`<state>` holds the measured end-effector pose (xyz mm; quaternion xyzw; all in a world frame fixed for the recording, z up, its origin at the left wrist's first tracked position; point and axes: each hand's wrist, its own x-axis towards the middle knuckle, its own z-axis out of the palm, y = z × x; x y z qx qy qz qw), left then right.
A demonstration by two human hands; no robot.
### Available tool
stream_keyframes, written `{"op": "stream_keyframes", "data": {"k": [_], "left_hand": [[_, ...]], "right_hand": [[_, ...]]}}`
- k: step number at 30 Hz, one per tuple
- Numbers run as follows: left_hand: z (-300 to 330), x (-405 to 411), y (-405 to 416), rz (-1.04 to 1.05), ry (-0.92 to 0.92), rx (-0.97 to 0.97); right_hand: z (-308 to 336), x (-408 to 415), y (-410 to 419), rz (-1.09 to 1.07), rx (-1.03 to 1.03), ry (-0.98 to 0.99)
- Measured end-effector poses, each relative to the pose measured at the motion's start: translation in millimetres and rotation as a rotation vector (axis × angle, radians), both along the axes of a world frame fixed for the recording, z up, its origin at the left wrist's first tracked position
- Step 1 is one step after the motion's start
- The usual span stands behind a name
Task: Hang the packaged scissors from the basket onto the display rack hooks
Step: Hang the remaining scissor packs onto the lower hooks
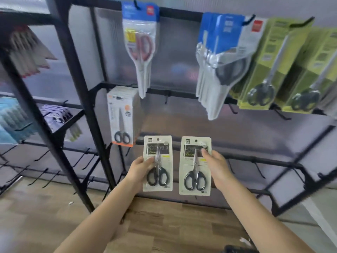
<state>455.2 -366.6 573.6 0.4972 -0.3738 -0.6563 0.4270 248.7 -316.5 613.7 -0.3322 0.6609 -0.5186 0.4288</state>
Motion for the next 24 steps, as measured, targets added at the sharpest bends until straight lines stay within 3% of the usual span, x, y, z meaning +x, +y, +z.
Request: {"op": "stream_keyframes", "data": {"k": [11,24], "left_hand": [[18,61,-81,0.013,-0.014,-0.071],[13,97,-104,0.015,-0.024,-0.065]], "right_hand": [[43,64,-90,-0.017,-0.163,0.194],[43,85,-128,-0.151,-0.189,0.280]]}}
